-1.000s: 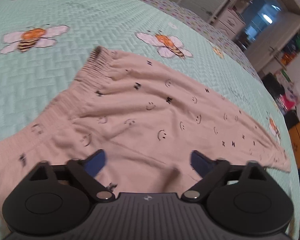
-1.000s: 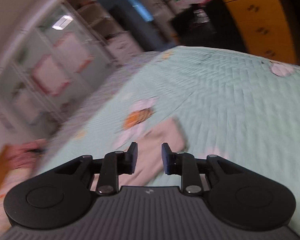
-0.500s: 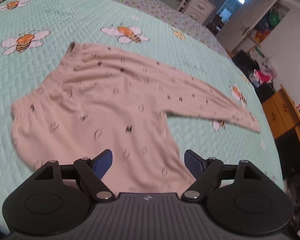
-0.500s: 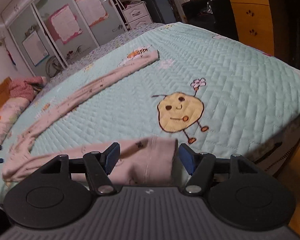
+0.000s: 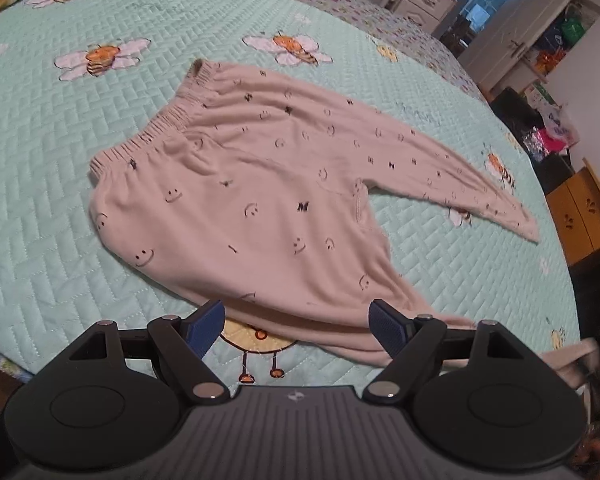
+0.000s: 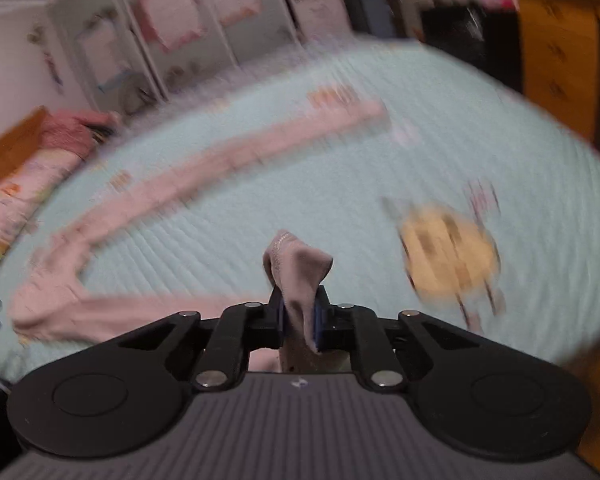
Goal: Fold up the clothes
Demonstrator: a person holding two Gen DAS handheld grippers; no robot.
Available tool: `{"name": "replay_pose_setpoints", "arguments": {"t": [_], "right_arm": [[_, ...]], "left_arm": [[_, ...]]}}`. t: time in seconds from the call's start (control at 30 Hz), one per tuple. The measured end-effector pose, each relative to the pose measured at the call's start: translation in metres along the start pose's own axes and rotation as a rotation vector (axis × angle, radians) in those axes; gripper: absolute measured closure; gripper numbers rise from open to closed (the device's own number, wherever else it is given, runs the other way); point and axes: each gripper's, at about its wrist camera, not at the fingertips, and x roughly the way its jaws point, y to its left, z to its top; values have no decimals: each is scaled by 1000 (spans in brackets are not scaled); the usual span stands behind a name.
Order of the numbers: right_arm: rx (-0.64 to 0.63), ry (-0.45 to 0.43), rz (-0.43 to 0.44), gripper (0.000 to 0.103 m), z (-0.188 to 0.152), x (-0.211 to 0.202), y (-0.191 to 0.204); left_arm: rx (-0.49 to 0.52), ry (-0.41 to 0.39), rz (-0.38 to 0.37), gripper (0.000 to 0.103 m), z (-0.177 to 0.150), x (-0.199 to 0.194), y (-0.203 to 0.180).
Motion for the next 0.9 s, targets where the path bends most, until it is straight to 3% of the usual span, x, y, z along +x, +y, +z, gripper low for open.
{"name": "replay_pose_setpoints", "arguments": {"t": [0.1, 0.2, 0.23, 0.27, 0.33, 0.43, 0.6, 0.7, 0.9], "right_arm": [[-11, -198, 36, 88, 50, -32, 11], [-75, -351, 59, 86, 70, -52, 8], [-99, -356, 43, 81, 68, -48, 4], [-122, -349, 21, 68, 63, -43, -1], [-143, -247, -47, 49, 46, -21, -17], [-32, -69, -121, 47, 9, 3, -47], [191, -26, -125, 47, -37, -4, -73], [212, -14, -111, 47, -47, -6, -68], [214, 2, -91, 37, -48, -3, -57]], "left_arm": [[-8, -23, 8, 20, 1, -10, 2], [-17, -36, 15, 20, -2, -18, 5], [-23, -32, 18, 20, -3, -18, 8], [-28, -24, 22, 20, -5, -17, 10], [-39, -2, 31, 20, -9, -14, 16], [-47, 34, 60, 20, -13, -8, 24], [-37, 43, 93, 20, -16, 0, 26], [85, 12, 95, 20, -19, 3, 4], [401, -75, 23, 20, -22, 14, -61]]}}
